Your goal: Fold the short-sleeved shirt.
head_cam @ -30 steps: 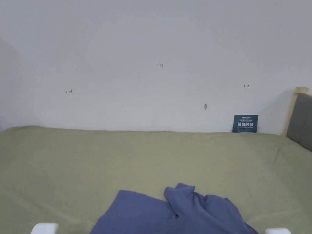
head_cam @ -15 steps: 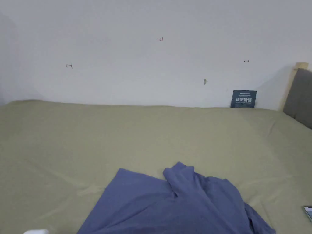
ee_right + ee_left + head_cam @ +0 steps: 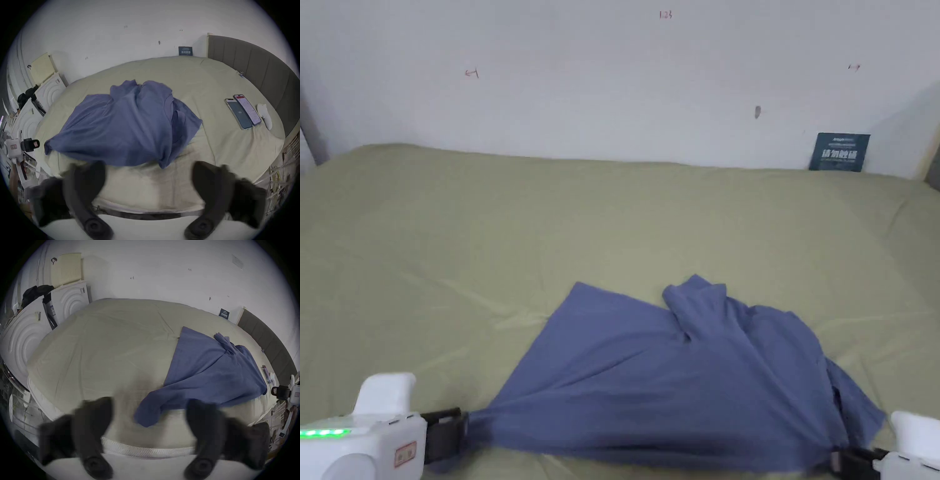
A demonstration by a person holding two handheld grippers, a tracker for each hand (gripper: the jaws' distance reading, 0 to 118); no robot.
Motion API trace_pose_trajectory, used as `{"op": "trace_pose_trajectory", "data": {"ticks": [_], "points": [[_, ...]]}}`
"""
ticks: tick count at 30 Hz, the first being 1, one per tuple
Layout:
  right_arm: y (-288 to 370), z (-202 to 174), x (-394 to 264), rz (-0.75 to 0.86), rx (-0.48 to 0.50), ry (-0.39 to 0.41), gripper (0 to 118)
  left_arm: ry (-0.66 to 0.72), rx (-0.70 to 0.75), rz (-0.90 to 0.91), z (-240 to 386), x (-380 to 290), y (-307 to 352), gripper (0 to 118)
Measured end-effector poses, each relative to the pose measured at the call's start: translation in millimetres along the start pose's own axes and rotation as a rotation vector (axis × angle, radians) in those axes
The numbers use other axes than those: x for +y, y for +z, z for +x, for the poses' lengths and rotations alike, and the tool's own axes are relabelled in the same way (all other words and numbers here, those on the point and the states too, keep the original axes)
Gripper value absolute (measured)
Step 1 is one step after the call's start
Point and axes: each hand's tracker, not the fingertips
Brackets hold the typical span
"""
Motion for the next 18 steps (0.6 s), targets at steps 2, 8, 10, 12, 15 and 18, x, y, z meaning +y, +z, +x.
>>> {"op": "trace_pose_trajectory", "data": {"ticks": [2, 8, 10, 12, 15, 18], "points": [[7.6, 1.1, -7.6, 0.016, -0.043, 0.027, 0, -0.007, 0.04, 0.015, -2.3, -1.8, -0.1, 1], [12.5, 3.8, -8.4, 0.004, -0.023, 0.01, 0, -0.009, 0.014, -0.028, -12.1, -6.6, -1.8, 1], [15.4, 6.9, -10.2, 0.007, 0.012, -0.006, 0, -0.023, 0.008, -0.043, -12.6, -7.7, -4.7, 1], [12.4, 4.0, -5.3, -0.03, 0.038, -0.019, 0, -0.026, -0.012, -0.064, -9.2, -6.9, -7.5, 1], [12.5, -2.5, -7.9, -0.065, 0.004, 0.009, 0, -0.042, -0.022, -0.072, -6.3, -4.2, -17.3, 50], [10.3, -5.7, -12.0, -0.07, 0.01, 0.001, 0, -0.061, -0.02, -0.112, -2.9, -2.3, -36.9, 116]]}}
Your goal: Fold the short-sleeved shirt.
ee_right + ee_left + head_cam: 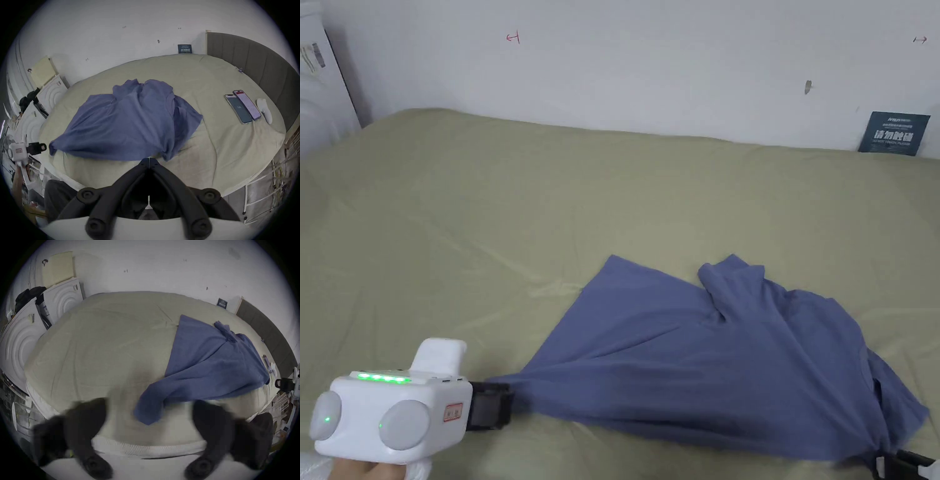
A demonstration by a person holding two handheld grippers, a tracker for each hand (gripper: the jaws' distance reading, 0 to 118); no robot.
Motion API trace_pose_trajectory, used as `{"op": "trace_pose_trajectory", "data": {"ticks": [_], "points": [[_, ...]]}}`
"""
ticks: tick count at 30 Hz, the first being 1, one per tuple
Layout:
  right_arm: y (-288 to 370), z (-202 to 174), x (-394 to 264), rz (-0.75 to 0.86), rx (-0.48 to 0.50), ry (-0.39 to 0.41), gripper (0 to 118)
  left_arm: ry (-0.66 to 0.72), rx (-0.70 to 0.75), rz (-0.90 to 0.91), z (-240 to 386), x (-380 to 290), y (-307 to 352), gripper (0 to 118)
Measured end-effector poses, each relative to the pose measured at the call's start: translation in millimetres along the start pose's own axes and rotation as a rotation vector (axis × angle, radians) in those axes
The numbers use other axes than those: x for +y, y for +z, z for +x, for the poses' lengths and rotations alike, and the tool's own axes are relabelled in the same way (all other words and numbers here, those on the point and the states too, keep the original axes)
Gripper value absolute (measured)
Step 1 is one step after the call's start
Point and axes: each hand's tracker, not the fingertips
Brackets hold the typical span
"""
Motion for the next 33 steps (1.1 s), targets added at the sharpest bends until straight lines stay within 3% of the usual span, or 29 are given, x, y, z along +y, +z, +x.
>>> {"op": "trace_pose_trajectory", "data": {"ticks": [2, 6, 9, 10, 11, 12, 13, 14, 20, 27, 31, 32, 33], "points": [[-3.9, -3.9, -1.5, -0.005, -0.053, 0.055, 0, -0.029, 0.019, -0.006, 6.1, 2.8, -8.4, 116], [-9.9, 1.1, -3.1, -0.019, -0.04, 0.024, 0, -0.03, 0.023, -0.058, 8.9, 7.5, -35.4, 114], [-10.3, 2.9, -1.7, -0.012, -0.046, 0.037, 0, -0.048, 0.017, -0.076, 12.1, 8.3, -41.2, 89], [-10.4, 2.4, -0.7, -0.008, -0.05, 0.046, 0, -0.047, 0.007, -0.07, 13.2, 8.2, -39.7, 89], [-11.5, 2.4, 1.8, 0.0, -0.057, 0.062, 0, -0.036, -0.051, -0.066, 15.4, 8.4, -37.7, 63], [-12.4, 1.6, 4.1, 0.008, -0.066, 0.075, 0, -0.013, -0.079, -0.069, 19.0, 8.7, -36.5, 44], [-13.8, 0.6, 6.7, 0.016, -0.072, 0.087, 0, -0.025, -0.082, -0.076, 21.8, 10.6, -35.7, 27], [-15.6, -0.3, 9.6, 0.025, -0.077, 0.102, 0, -0.045, -0.074, -0.078, 26.6, 11.9, -35.8, 22], [-37.8, -2.3, 47.7, 0.066, -0.089, 0.157, 0, -0.12, -0.042, -0.073, 38.4, 13.3, -31.1, 18], [-101.1, -13.3, 146.1, 0.098, -0.093, 0.182, 0, -0.061, -0.085, -0.074, 37.4, 17.4, -25.0, 18], [-161.3, -27.4, 207.0, 0.055, -0.082, 0.248, 0, 0.015, -0.121, -0.081, 31.5, 19.8, -27.4, 17], [-177.8, -30.9, 220.6, 0.035, -0.087, 0.267, 2, 0.025, -0.127, -0.084, 31.1, 20.0, -27.6, 18], [-193.3, -33.8, 231.2, 0.017, -0.096, 0.279, 23, 0.035, -0.133, -0.086, 28.0, 21.6, -29.7, 18]]}}
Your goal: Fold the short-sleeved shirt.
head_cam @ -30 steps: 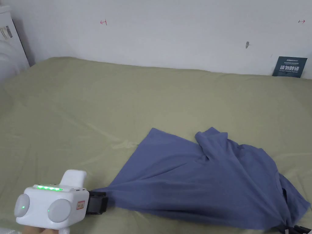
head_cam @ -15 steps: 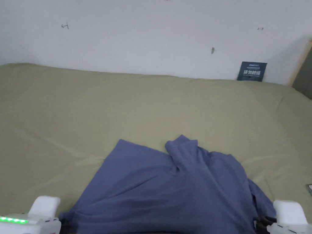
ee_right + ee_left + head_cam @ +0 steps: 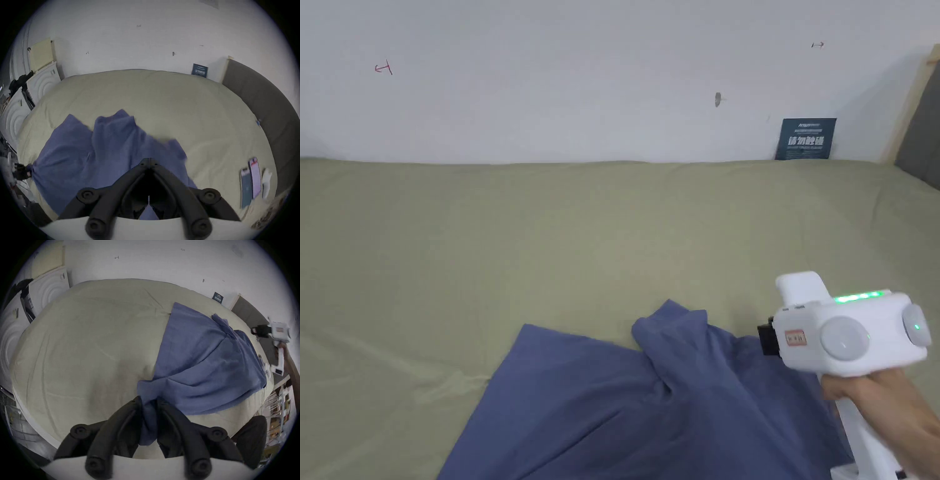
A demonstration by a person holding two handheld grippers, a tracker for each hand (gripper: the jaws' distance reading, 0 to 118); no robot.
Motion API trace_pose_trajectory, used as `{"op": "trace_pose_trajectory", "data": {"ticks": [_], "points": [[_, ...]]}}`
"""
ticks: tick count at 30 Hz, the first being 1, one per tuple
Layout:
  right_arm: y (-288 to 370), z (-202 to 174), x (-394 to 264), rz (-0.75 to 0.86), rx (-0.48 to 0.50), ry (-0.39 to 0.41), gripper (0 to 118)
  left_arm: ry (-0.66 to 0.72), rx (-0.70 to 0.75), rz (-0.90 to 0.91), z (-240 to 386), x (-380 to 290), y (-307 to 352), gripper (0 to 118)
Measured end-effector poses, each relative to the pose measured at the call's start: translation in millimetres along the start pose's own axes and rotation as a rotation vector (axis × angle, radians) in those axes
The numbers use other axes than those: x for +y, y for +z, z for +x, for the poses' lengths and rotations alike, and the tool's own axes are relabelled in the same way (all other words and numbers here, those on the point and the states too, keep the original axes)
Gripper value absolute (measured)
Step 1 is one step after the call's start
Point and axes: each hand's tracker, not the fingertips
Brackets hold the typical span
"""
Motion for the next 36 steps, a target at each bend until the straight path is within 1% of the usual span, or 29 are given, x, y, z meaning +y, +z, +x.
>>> {"op": "trace_pose_trajectory", "data": {"ticks": [1, 2, 3, 4, 5, 7, 8, 10, 11, 13, 14, 15, 16, 17, 18, 19, 21, 22, 23, 25, 28, 30, 34, 36], "points": [[-11.6, -1.4, 7.2, -0.025, -0.011, 0.026, 81, 0.004, -0.003, 0.0, -1.0, 1.0, -0.6, 17], [-26.6, -1.7, 15.0, -0.064, -0.014, 0.054, 113, 0.008, -0.006, -0.003, -0.7, 2.0, -0.9, 18], [-44.7, -2.3, 20.4, -0.141, -0.006, 0.076, 115, 0.009, -0.008, -0.004, 0.1, 3.4, -1.0, 18], [-56.3, -2.7, 20.7, -0.16, -0.005, 0.087, 104, 0.011, -0.011, -0.004, -2.1, 5.8, -3.0, 18], [-58.7, -2.8, 23.1, -0.128, 0.004, 0.099, 99, 0.008, -0.012, -0.006, -2.6, 8.0, -4.6, 17], [-79.2, -8.2, 24.7, -0.185, -0.021, 0.143, 98, 0.004, -0.011, -0.004, -0.5, 10.4, -6.3, 18], [-89.2, -9.8, 24.0, -0.199, -0.052, 0.156, 96, 0.003, -0.011, -0.006, -1.3, 12.8, -8.9, 18], [-109.6, -13.6, 22.5, -0.226, -0.052, 0.174, 96, -0.002, -0.01, -0.004, 0.5, 15.2, -10.9, 17], [-119.8, -15.2, 20.1, -0.278, -0.044, 0.184, 96, -0.004, -0.008, -0.005, 1.5, 16.3, -11.8, 18], [-122.0, -11.6, 21.9, -0.267, -0.044, 0.153, 97, -0.005, -0.006, -0.006, -0.2, 17.8, -14.1, 18], [-117.7, -10.0, 25.1, -0.292, -0.03, 0.119, 97, -0.007, -0.005, -0.007, 0.0, 18.4, -14.1, 18], [-112.2, -8.8, 26.7, -0.288, -0.027, 0.117, 92, -0.009, -0.003, -0.009, 0.4, 19.0, -14.3, 18], [-104.9, -9.6, 26.4, -0.273, 0.004, 0.116, 70, -0.012, -0.001, -0.01, 0.0, 18.8, -14.5, 18], [-96.6, -12.2, 26.2, -0.243, 0.011, 0.117, 40, -0.016, 0.002, -0.011, 0.2, 18.9, -14.3, 17], [-89.5, -15.1, 26.1, -0.213, -0.013, 0.138, 0, -0.017, 0.005, -0.012, 1.1, 19.5, -13.4, 18], [-83.3, -18.0, 21.1, -0.185, -0.055, 0.141, 0, -0.019, 0.007, -0.015, 1.9, 20.5, -12.7, 18], [-66.7, -18.0, 18.5, -0.184, -0.007, 0.12, 0, -0.021, 0.014, -0.017, 1.7, 21.2, -10.6, 18], [-50.3, -14.0, 19.1, -0.153, -0.001, 0.102, 0, -0.023, 0.014, -0.019, 1.8, 22.9, -8.5, 18], [-33.0, -10.8, 19.0, -0.106, -0.019, 0.087, 0, -0.026, 0.02, -0.013, 2.4, 25.0, -4.1, 18], [3.1, -0.5, 19.4, -0.042, -0.005, 0.056, 0, -0.035, 0.024, 0.012, 3.4, 29.0, 7.6, 18], [71.5, 18.5, 21.7, 0.051, 0.002, 0.015, 0, -0.038, 0.023, 0.083, 6.1, 44.6, 32.3, 18], [121.1, 29.9, 23.0, 0.111, -0.005, 0.015, 0, -0.031, -0.004, 0.133, 10.2, 60.8, 52.8, 18], [207.9, 51.3, 24.4, 0.224, -0.025, 0.001, 0, -0.089, 0.006, 0.252, 29.6, 100.6, 97.1, 18], [247.8, 63.2, 26.0, 0.275, -0.052, -0.013, 0, -0.115, 0.009, 0.317, 46.5, 121.8, 126.1, 17]]}}
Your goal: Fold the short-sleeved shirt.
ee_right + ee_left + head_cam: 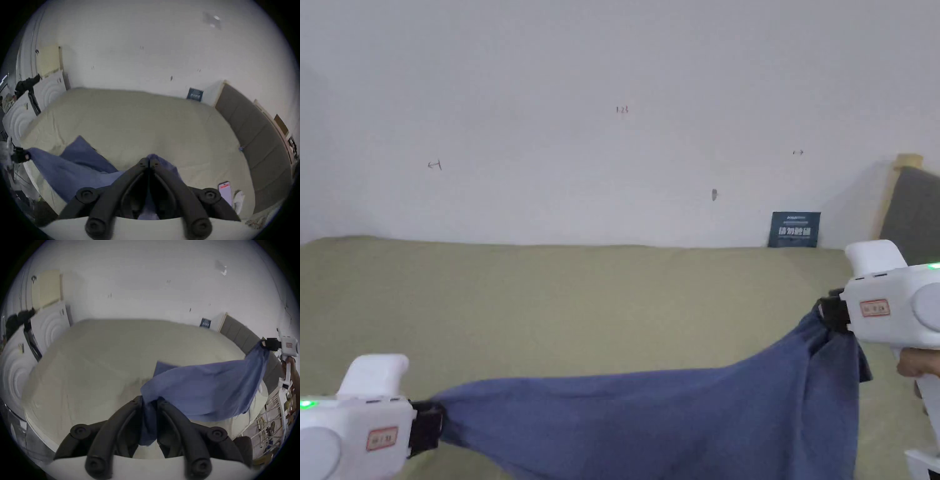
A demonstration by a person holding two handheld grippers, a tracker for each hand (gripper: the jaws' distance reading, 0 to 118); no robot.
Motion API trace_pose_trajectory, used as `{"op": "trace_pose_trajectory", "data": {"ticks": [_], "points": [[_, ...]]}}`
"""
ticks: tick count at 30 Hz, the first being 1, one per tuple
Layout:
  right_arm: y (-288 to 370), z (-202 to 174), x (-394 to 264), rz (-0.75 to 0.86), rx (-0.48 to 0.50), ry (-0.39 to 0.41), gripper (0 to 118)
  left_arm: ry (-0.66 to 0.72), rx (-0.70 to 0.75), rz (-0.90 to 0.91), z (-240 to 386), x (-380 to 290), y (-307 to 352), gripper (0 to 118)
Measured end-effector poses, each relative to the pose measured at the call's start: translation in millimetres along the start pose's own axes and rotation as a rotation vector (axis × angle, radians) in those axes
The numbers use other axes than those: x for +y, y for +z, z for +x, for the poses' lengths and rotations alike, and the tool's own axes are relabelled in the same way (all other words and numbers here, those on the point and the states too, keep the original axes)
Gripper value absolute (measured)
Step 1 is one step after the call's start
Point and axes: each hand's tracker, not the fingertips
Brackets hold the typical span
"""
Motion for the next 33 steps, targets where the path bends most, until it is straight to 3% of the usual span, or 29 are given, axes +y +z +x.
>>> {"op": "trace_pose_trajectory", "data": {"ticks": [6, 13, 20, 23, 33], "points": [[98.5, 28.0, 37.1, 0.172, -0.068, -0.062, 0, -0.022, 0.014, 0.172, 30.7, 92.6, 59.3, 17], [141.3, 34.2, 71.4, 0.248, -0.112, -0.048, 0, -0.022, 0.066, 0.254, 42.7, 164.6, 101.0, 17], [129.5, 29.2, 100.5, 0.276, -0.128, -0.054, 0, 0.007, 0.123, 0.274, 32.7, 192.1, 112.5, 13], [118.8, 26.0, 111.4, 0.288, -0.114, -0.061, 0, 0.04, 0.111, 0.26, 26.7, 191.9, 105.4, 4], [52.1, 12.8, 134.7, 0.253, -0.123, -0.037, 0, -0.001, 0.162, 0.182, 17.5, 197.3, 29.9, 4]]}}
